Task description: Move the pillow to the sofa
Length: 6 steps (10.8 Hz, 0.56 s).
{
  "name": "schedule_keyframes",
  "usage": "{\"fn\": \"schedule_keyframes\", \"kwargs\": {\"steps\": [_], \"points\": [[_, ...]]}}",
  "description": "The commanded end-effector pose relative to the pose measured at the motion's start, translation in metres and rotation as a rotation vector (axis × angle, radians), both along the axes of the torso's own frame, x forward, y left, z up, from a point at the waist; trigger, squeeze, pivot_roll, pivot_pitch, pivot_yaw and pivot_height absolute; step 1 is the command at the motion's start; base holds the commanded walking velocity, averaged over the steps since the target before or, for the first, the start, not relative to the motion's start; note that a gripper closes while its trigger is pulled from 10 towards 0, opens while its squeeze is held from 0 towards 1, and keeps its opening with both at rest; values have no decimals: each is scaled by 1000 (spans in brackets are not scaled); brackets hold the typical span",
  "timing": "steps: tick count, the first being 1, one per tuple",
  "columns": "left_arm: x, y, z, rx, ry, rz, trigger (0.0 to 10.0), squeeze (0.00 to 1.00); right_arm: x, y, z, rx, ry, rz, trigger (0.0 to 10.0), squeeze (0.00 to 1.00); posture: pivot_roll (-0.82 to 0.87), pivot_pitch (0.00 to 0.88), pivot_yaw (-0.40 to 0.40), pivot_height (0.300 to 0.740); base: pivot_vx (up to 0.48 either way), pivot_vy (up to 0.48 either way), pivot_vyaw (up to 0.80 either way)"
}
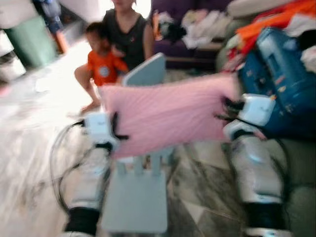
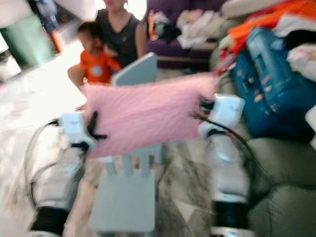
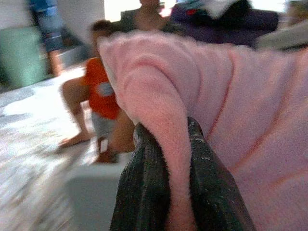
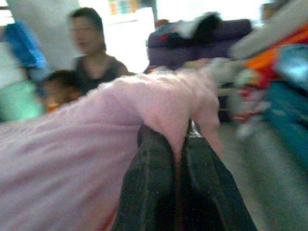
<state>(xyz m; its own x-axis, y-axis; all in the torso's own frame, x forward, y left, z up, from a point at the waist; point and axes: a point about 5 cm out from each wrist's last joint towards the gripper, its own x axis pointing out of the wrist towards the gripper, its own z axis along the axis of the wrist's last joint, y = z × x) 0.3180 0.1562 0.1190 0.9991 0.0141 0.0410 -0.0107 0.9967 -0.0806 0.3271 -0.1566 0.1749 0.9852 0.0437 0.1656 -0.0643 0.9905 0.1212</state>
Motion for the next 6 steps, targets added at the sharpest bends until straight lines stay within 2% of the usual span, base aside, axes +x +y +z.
{"fn": "schedule_keyframes", "kwargs": {"steps": [1, 4, 5, 6], "points": [[-3, 12, 0, -3, 2, 47, 0, 0, 1, 5, 11, -2, -46, 17, 0, 0, -129, 0, 32, 740, 0, 0, 0], [-6, 6, -4, -16, 41, 16, 0, 0, -1, 5, 9, -6, -32, 26, 0, 0, -122, 0, 21, 740, 0, 0, 0], [-6, 6, -7, -8, 72, 13, 4549, 0, -1, 5, 8, -6, -24, 31, 0, 0, -120, 0, 19, 740, 0, 0, 0], [-5, 7, -5, -9, 83, 16, 10000, 0, -2, 6, 6, -6, -16, 39, 0, 0, -120, 0, 16, 740, 0, 0, 0]]}}
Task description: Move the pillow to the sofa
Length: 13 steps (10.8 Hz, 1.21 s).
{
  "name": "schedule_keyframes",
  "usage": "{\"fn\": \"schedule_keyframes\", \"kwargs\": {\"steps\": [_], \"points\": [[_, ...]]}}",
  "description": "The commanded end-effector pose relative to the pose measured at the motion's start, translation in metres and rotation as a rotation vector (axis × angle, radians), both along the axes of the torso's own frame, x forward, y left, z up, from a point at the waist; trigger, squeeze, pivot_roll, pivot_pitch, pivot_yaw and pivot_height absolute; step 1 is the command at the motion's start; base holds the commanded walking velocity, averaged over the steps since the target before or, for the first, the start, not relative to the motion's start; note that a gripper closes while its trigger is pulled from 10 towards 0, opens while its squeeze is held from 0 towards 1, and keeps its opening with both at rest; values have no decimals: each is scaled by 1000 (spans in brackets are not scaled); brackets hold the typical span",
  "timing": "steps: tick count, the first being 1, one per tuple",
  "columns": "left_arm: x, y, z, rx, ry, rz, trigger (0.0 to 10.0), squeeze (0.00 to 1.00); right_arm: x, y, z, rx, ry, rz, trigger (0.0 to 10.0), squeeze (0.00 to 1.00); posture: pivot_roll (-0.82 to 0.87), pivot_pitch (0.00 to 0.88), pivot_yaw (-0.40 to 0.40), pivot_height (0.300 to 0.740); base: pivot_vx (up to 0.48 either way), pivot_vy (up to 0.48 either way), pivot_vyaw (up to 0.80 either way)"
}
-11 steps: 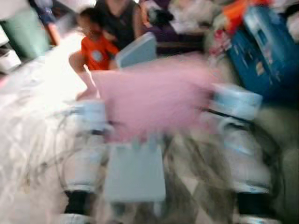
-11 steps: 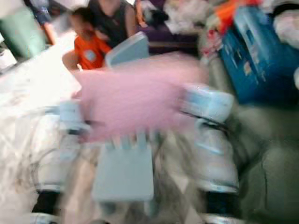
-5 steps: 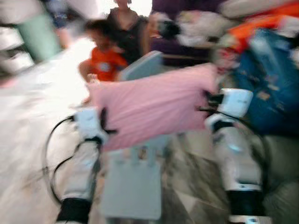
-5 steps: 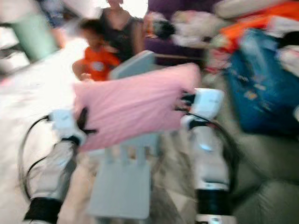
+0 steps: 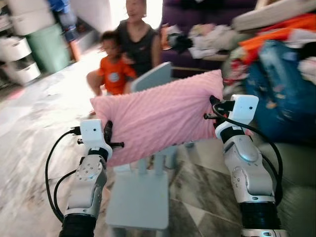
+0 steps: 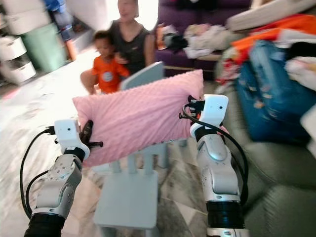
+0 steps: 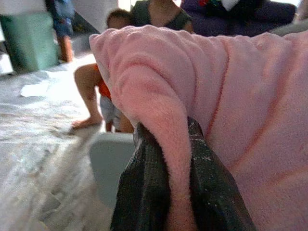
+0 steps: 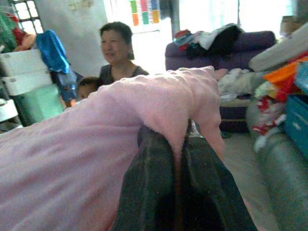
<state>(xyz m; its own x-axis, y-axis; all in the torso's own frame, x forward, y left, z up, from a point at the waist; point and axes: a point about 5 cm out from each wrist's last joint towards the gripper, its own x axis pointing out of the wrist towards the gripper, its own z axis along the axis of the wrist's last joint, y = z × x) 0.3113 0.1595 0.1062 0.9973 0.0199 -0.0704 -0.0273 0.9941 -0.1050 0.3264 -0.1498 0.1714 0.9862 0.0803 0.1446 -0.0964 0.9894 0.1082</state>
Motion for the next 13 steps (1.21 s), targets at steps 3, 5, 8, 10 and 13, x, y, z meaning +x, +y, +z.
{"fn": "schedule_keyframes", "kwargs": {"steps": [3, 5, 8, 10, 13], "points": [[7, -3, 17, -24, 26, 34, 10000, 0, -2, 0, 7, -4, -13, 14, 10000, 0, -123, 0, 8, 740, 0, 0, 0], [6, -2, 27, -88, -41, -16, 10000, 0, -5, -1, 5, -9, 2, 19, 10000, 0, -122, 0, 2, 740, 0, 0, 0], [2, -4, 22, -131, 6, -6, 10000, 0, -4, 1, 2, -6, 29, 26, 10000, 0, -122, 0, 0, 740, 0, 0, -437], [1, -6, 22, -154, 26, -19, 10000, 0, -6, 0, 1, -13, 31, 28, 10000, 0, -123, 0, 1, 740, 0, 0, -688], [0, -10, 24, -191, 20, -52, 10000, 0, -8, 1, 1, -13, 35, 36, 10000, 0, -125, 0, 2, 740, 0, 0, 0]]}}
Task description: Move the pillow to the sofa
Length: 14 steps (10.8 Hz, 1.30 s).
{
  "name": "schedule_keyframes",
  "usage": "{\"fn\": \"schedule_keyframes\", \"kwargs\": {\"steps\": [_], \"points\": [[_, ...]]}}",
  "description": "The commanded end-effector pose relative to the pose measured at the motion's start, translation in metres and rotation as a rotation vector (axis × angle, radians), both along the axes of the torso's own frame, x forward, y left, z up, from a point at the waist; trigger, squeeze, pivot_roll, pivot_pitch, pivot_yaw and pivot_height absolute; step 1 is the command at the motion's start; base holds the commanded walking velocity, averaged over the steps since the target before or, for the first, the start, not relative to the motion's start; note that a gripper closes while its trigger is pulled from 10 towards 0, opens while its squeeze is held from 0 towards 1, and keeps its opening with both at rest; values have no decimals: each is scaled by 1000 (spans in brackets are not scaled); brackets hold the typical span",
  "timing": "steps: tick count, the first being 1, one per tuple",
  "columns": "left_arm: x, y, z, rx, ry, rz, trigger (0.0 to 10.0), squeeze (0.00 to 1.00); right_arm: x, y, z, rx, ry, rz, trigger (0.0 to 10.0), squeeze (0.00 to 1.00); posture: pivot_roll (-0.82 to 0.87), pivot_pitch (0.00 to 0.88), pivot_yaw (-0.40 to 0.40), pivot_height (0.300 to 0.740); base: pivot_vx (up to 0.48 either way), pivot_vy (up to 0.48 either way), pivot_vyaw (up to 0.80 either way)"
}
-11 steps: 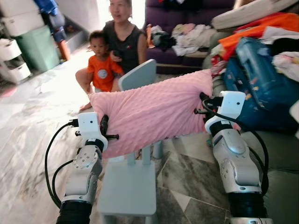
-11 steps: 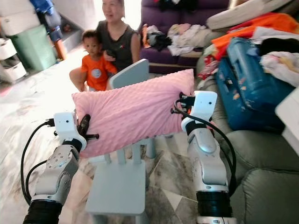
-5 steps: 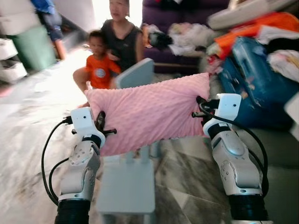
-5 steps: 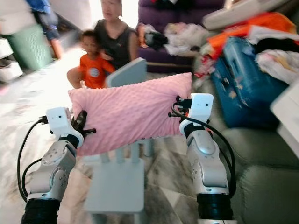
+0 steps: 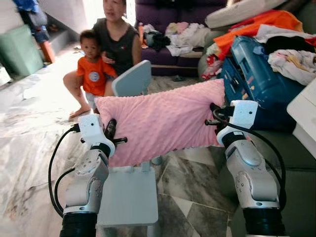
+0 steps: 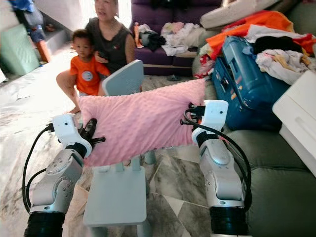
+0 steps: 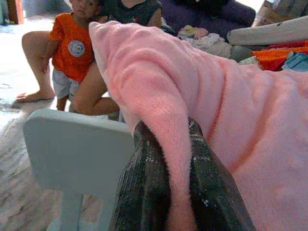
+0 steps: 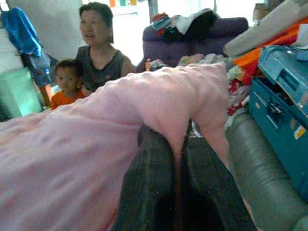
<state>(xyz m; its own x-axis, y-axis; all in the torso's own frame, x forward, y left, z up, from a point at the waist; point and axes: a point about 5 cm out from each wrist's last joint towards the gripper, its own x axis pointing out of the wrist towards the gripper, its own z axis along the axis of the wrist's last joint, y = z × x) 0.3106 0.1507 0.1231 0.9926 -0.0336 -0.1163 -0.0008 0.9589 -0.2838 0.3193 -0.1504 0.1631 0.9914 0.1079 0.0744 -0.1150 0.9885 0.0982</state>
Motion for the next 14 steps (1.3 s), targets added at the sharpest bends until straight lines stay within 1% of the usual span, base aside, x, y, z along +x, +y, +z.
{"fn": "schedule_keyframes", "kwargs": {"steps": [1, 8, 10, 14], "points": [[0, -2, 8, -12, -27, -19, 10000, 0, -1, 1, 9, 4, -34, 10, 10000, 0, -126, 0, 2, 740, 0, 0, 0], [0, -5, 10, -36, -22, -28, 10000, 0, 0, 0, 10, 1, -28, 9, 10000, 0, -127, 0, -3, 740, 0, 0, 0], [-1, -5, 9, -37, -18, -33, 10000, 0, 0, 0, 10, 3, -26, 10, 10000, 0, -127, 0, -2, 740, 0, 270, 0], [-1, -7, 10, -42, -15, -39, 10000, 0, 0, -1, 10, 2, -26, 10, 10000, 0, -129, 0, -5, 740, -258, 374, 0]]}}
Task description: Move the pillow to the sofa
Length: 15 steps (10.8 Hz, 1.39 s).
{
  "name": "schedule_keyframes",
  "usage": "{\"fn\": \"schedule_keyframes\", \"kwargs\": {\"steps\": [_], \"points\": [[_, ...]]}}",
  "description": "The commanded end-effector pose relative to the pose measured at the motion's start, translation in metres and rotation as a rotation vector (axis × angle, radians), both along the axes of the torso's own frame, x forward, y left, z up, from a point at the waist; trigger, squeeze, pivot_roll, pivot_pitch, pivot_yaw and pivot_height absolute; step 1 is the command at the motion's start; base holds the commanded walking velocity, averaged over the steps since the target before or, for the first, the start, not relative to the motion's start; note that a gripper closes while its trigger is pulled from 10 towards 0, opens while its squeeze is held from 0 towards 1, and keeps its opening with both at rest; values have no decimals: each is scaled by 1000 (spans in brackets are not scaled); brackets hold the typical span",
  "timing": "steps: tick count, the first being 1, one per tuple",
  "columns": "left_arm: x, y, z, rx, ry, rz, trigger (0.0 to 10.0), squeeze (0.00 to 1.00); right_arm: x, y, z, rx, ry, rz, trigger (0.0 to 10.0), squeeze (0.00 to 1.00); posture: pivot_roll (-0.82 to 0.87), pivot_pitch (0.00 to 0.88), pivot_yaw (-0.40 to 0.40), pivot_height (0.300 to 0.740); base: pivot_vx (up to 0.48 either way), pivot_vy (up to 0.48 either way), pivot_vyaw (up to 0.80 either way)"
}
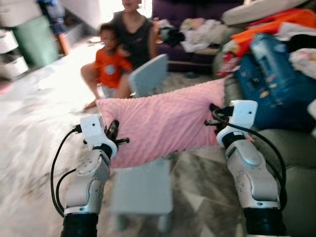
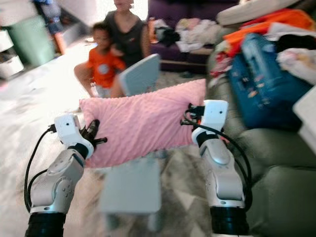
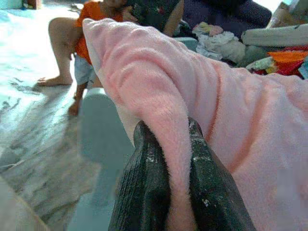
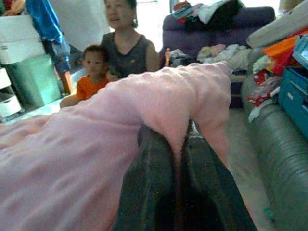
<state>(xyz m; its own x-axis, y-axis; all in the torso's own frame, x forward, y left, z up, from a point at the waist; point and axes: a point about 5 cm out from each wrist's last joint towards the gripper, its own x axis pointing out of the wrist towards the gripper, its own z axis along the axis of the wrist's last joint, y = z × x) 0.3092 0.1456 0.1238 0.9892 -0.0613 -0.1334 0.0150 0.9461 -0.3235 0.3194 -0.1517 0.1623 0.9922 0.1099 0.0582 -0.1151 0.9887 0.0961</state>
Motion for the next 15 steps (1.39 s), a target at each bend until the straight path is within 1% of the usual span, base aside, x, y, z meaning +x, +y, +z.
{"fn": "schedule_keyframes", "kwargs": {"steps": [1, 4, 7, 8, 9, 11, 14, 15], "points": [[0, -2, 9, -1, -34, -17, 10000, 0, 0, 0, 11, 5, -42, 8, 10000, 0, -130, 0, -4, 740, -259, 409, 0], [0, -3, 8, -3, -29, -21, 10000, 0, 0, 0, 11, 4, -41, 6, 10000, 0, -131, 0, -6, 740, -263, 405, 0], [0, -3, 8, -17, -37, -27, 10000, 0, 0, 0, 12, 2, -43, 8, 10000, 0, -131, 0, -7, 740, 0, 453, 0], [0, -2, 10, 6, -50, -29, 10000, 0, 0, 0, 12, 1, -42, 9, 10000, 0, -131, 0, -6, 740, 0, 0, 0], [0, -3, 9, -6, -46, -29, 10000, 0, 0, 0, 12, -1, -42, 8, 10000, 0, -133, 0, -6, 740, 0, 0, 0], [1, -2, 9, -4, -54, -37, 10000, 0, 0, 0, 12, -5, -43, 6, 10000, 0, -134, 0, -7, 740, 0, 0, 0], [9, 5, 14, -3, -61, -6, 10000, 0, 2, 0, 12, -12, -34, 7, 10000, 0, -136, 0, -7, 740, 0, 0, -698], [12, 9, 16, -10, -80, 10, 10000, 0, 2, 0, 12, -13, -35, 6, 10000, 0, -137, 0, -6, 740, 0, 0, -800]]}}
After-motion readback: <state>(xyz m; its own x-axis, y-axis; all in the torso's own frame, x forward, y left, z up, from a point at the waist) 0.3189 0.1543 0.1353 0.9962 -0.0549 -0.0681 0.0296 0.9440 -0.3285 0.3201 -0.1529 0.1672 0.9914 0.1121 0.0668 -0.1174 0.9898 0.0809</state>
